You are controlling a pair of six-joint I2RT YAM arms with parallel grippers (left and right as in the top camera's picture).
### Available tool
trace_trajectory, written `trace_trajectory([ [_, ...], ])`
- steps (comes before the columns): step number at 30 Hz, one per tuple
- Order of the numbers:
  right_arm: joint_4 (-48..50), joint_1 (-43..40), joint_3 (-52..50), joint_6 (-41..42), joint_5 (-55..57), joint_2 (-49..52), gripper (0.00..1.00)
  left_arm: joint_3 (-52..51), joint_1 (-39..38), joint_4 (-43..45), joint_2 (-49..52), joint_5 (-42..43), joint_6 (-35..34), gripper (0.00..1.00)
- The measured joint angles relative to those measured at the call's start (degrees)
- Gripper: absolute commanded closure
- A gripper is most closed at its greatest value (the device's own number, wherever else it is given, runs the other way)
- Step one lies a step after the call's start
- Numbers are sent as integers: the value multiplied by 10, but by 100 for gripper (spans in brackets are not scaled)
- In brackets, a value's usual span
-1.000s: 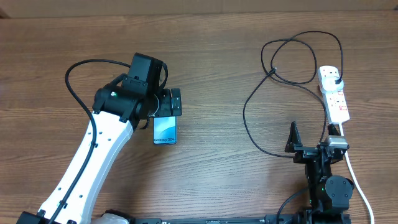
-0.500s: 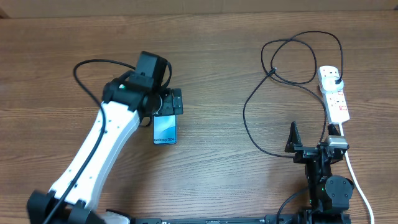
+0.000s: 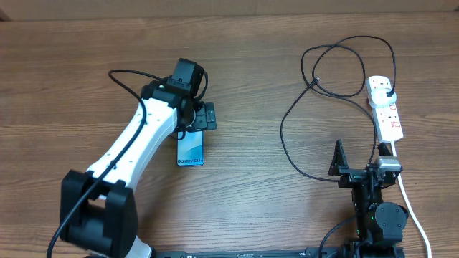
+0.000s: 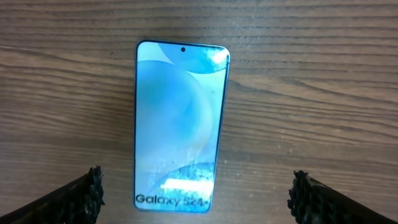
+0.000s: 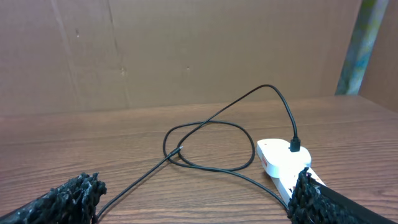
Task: Plug charger to phone and switch on socket
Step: 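Lower the open left gripper down around the phone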
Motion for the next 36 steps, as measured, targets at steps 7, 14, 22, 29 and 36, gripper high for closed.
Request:
trace_trajectory([
  [7, 0, 0, 0, 0, 0, 0, 0, 0, 0, 25, 66, 20, 16, 0],
  [14, 0, 0, 0, 0, 1, 0, 0, 0, 0, 28, 96, 29, 31, 0],
  [22, 0, 0, 0, 0, 0, 0, 0, 0, 0, 27, 96, 28, 85, 0],
  [29, 0, 0, 0, 0, 0, 0, 0, 0, 0, 19, 96, 17, 97, 0],
  [36, 0, 0, 0, 0, 0, 0, 0, 0, 0, 11, 96, 6, 89, 0],
])
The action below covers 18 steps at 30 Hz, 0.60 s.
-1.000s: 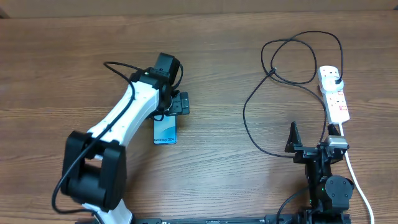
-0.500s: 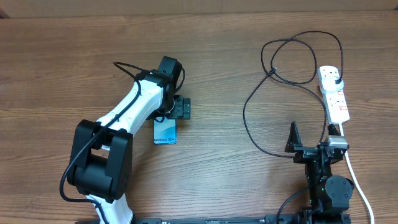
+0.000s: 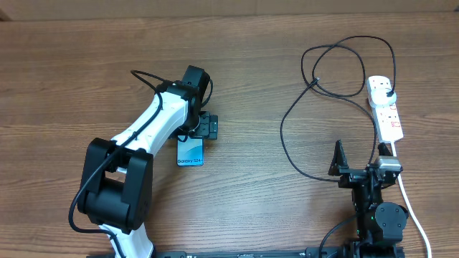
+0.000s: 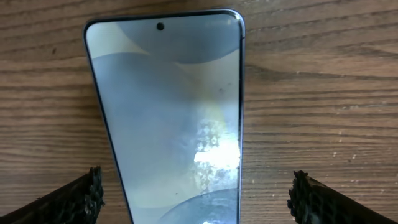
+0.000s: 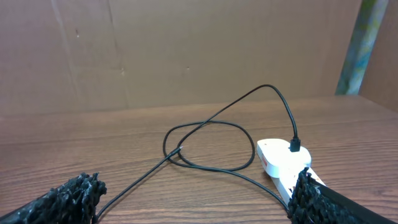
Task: Plug charger to phone and switch on socket
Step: 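Lower the open left gripper down around the phone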
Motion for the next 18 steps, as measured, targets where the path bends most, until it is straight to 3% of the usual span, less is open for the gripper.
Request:
trace_trajectory([
  [18, 0, 0, 0, 0, 0, 0, 0, -30, 1, 46, 0, -21, -10, 0],
])
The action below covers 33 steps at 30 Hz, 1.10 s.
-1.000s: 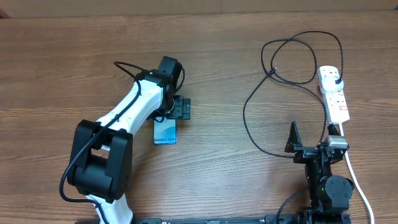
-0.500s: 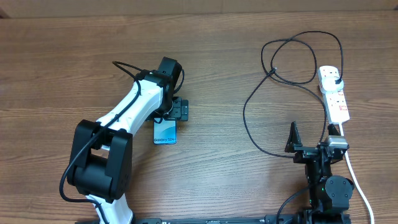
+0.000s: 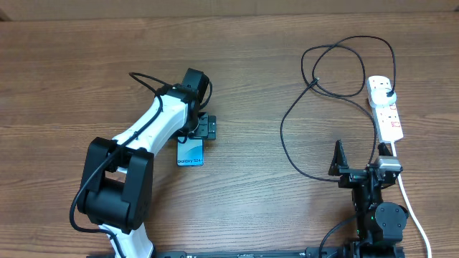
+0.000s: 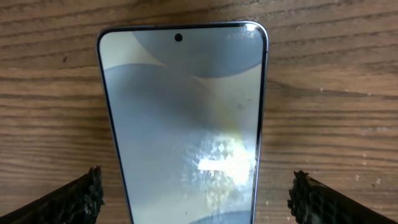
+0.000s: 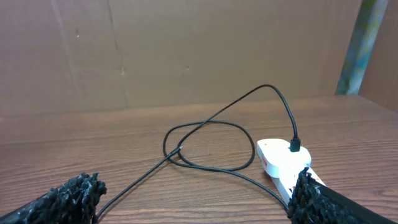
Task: Plug charger to phone and switch on socket
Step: 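Lower the open left gripper down around the phone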
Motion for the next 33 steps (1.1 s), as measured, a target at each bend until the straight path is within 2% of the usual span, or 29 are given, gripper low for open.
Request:
trace_trajectory([
  [33, 0, 0, 0, 0, 0, 0, 0, -42, 0, 27, 0, 16, -2, 0],
])
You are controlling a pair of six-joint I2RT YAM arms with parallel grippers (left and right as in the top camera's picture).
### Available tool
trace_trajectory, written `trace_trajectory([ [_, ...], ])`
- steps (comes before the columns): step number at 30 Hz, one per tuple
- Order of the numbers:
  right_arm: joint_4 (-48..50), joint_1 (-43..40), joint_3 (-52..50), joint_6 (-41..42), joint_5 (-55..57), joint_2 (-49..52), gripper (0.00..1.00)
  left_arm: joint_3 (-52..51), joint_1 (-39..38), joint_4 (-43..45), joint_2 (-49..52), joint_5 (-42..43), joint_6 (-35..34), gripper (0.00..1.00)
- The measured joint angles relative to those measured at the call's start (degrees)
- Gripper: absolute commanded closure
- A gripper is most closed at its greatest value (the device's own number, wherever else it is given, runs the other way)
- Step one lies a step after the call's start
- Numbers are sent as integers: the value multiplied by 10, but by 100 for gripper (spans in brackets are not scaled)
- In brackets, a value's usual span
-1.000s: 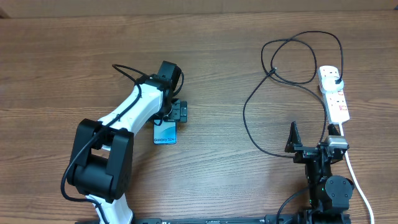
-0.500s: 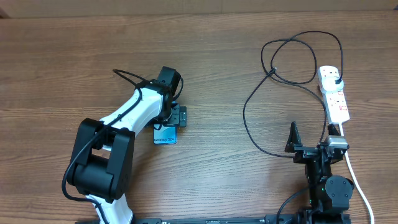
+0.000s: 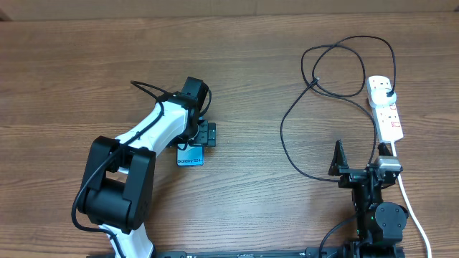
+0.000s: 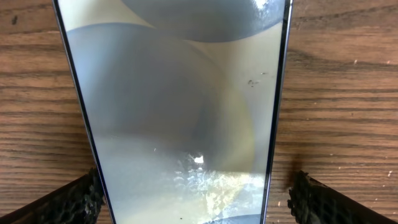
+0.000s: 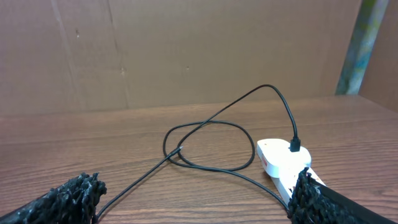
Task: Plug charger to phone and switch on socket
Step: 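Lower the open left gripper down around the phone, then close the left gripper on the phone's long edges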
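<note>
The blue-framed Galaxy phone [image 4: 180,112] lies face up on the wooden table, and only its near end [image 3: 190,159] shows from overhead. My left gripper [image 4: 196,190] is open low over it, one finger outside each long edge, neither clearly touching. The white power strip [image 3: 385,109] lies at the far right with a black charger plugged into it. Its black cable [image 3: 287,122] loops across the table, and the free end [image 5: 179,151] lies on the wood. My right gripper [image 5: 199,186] is open at the near right, holding nothing.
The strip's white lead [image 3: 412,208] runs toward the near edge past the right arm's base. The left arm's white link [image 3: 143,136] stretches diagonally over the table's left half. A brown cardboard wall [image 5: 186,50] stands behind the table.
My left gripper is lower and nearer the phone's near end. The screen now fills the wrist view and the camera hole is out of frame. The right arm has not moved.
My left gripper first hung open well above the phone, with the whole handset in its view. Then it was lower with only the top half showing, then centred on it. Now it straddles the phone's body. The right arm, cable and strip stayed put.
</note>
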Motion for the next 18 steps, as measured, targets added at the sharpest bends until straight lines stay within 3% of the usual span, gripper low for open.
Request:
trace_trajectory([
  [18, 0, 0, 0, 0, 0, 0, 0, -33, 2, 36, -14, -2, -11, 0],
])
